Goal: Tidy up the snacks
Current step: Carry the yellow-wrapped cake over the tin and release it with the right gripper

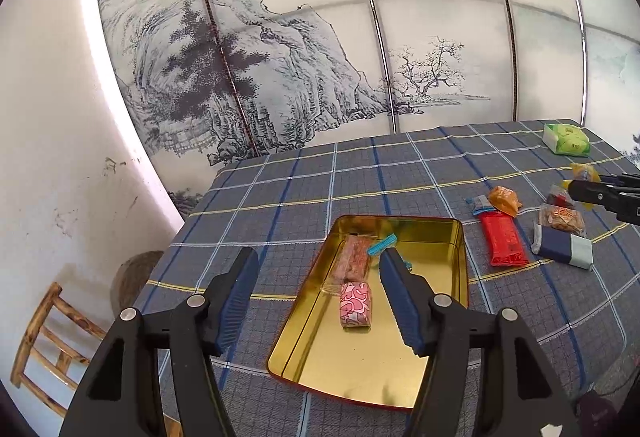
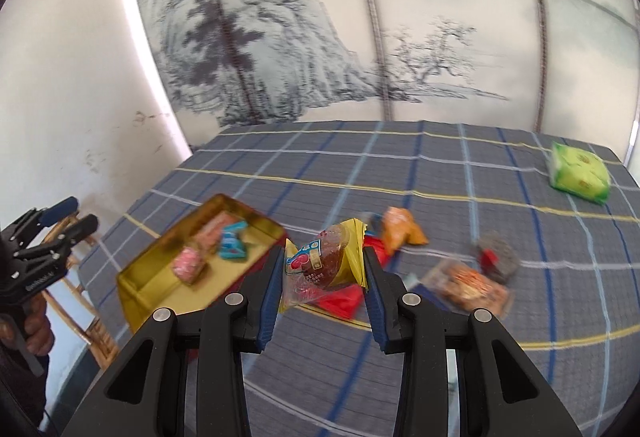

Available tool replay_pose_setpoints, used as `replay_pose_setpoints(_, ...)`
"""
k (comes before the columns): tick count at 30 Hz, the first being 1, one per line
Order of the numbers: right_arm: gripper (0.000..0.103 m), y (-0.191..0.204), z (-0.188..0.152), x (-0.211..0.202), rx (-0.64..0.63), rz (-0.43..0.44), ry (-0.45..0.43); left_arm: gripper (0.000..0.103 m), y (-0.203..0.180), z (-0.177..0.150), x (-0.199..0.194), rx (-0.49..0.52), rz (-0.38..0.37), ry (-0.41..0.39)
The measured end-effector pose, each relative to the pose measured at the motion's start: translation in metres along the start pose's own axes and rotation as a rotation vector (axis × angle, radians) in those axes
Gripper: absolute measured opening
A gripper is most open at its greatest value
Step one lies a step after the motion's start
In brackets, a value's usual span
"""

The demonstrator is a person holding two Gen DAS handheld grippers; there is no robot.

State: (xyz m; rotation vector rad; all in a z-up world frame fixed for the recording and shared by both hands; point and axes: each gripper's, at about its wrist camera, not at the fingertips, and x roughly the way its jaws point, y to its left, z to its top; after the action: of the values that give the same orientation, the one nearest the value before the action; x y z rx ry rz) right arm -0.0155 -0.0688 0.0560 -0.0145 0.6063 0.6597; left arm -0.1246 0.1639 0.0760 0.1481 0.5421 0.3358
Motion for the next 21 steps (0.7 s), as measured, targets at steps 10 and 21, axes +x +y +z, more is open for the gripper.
replay_pose_setpoints(10,0.039,0.053,0.012,0.056,-0.048,0.105,0.084,0.062,0.026,-0.015,0.016,-0.058,0.01,0.056)
replay_pose_setpoints(21,0.039,0.084,0.012,0.131,-0.119,0.116,0.209,0.062,0.044,-0.03,0.03,-0.085,0.016,0.098)
